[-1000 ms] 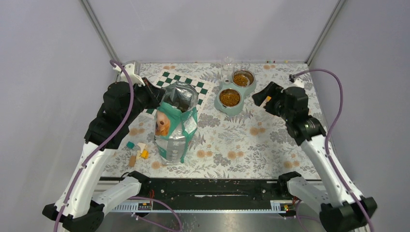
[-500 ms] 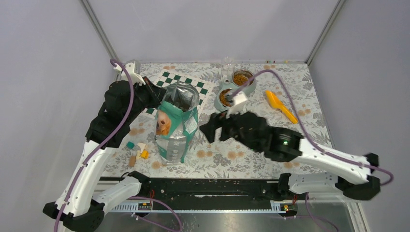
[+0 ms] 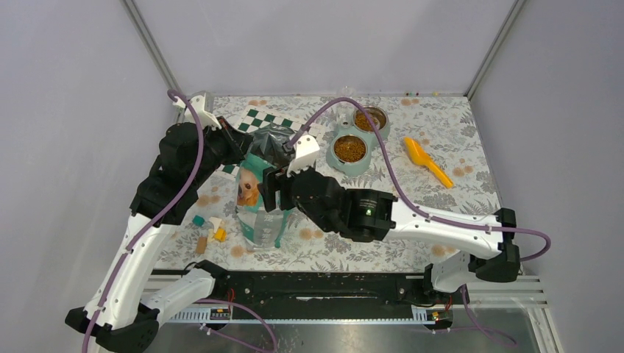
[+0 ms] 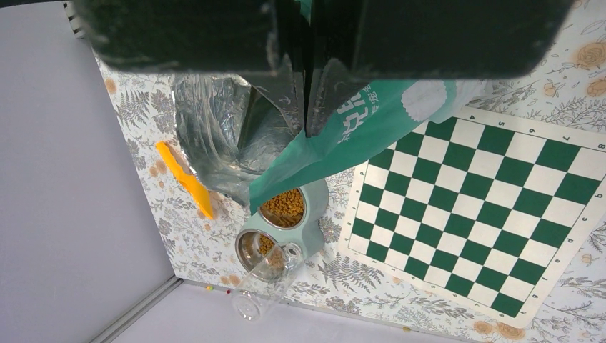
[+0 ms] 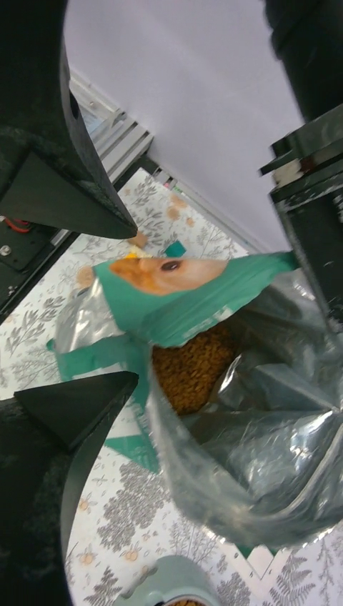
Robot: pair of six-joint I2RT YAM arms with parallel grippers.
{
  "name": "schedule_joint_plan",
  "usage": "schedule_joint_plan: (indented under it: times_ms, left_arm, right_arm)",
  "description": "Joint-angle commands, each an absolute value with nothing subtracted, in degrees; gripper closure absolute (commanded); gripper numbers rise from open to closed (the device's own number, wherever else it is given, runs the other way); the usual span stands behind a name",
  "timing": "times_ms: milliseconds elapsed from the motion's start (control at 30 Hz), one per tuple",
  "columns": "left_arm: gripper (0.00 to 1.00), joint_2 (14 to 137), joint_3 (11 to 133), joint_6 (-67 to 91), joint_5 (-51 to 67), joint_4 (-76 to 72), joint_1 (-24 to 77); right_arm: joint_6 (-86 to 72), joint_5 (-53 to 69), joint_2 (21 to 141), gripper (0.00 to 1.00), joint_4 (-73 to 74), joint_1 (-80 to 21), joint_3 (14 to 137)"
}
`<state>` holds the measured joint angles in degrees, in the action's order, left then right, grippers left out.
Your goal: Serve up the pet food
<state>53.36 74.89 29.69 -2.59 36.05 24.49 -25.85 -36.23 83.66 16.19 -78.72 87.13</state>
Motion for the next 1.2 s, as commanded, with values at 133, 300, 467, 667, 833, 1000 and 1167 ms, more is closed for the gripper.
schedule_joint_plan:
  times_ms: [133, 300, 467, 667, 833, 1000, 1167]
  left_arm:
    - [1.0, 52.6, 78.1, 29.5, -1.6, 31.6, 24.3]
    - [1.0, 52.5, 78.4, 28.9, -1.7, 31.8, 24.3]
    - [1.0, 52.6, 78.6, 28.3, -1.9, 31.9, 24.3]
    - [1.0, 52.6, 79.0, 28.1, -2.1, 31.9, 24.2]
    - [1.0, 52.4, 80.0, 28.0, -2.1, 32.3, 24.1]
    - [1.0, 53.0, 82.5, 27.6, -2.0, 33.4, 24.0]
    - [1.0, 53.4, 84.2, 27.6, -1.1, 33.5, 24.0]
  right_arm:
    - [-27.7, -39.3, 90.0, 0.39, 16.9, -79.1, 95.9]
    - [-28.7, -41.1, 92.7, 0.44, 21.8, -79.1, 99.3]
    - [-29.2, -42.7, 95.5, 0.39, 26.5, -79.0, 102.8]
    - [-29.9, -43.7, 97.2, 0.51, 28.7, -78.2, 104.1]
    - [-25.7, -43.3, 94.9, 1.0, 25.9, -76.5, 103.0]
    - [-13.5, -39.6, 87.7, 1.0, 17.0, -76.2, 99.0]
    - [-2.0, -33.2, 81.2, 1.0, 14.8, -75.1, 98.6]
